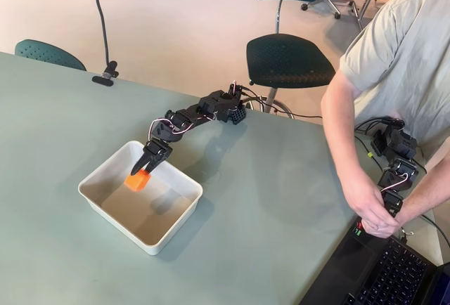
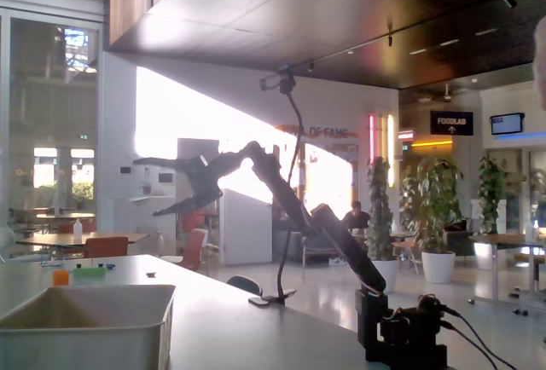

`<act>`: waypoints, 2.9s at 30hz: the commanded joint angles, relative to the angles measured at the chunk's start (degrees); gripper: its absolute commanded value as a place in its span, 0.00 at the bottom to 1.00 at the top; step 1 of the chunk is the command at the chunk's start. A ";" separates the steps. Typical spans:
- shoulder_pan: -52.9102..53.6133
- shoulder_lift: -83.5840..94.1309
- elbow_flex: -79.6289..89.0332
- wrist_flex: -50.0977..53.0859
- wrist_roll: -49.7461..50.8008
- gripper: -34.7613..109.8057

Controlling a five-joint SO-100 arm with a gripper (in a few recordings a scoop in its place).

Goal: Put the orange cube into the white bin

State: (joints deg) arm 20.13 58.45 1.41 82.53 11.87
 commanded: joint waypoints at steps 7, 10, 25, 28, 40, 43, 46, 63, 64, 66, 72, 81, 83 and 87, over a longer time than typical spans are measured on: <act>-0.18 19.51 2.99 16.17 2.46 0.65; -0.18 21.09 12.66 16.17 4.13 0.65; 0.18 72.95 98.26 9.40 3.69 0.65; -0.35 91.05 114.79 1.32 3.78 0.65; -0.79 133.68 163.56 -22.24 3.78 0.65; -1.76 133.68 166.38 -26.19 3.25 0.65; -5.89 133.68 169.54 -28.92 2.99 0.65; -9.67 133.42 174.37 -20.74 3.25 0.65; -9.32 133.51 174.29 -19.60 3.25 0.65; -9.23 133.07 173.76 -17.84 3.34 0.65; -9.23 133.59 172.44 -18.11 3.34 0.52; -9.23 133.59 172.71 -18.02 3.34 0.23; -9.14 133.59 172.88 -18.02 3.34 0.22; -9.14 133.59 173.32 -17.75 3.25 0.22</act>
State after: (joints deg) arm 10.90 190.11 175.96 64.60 15.12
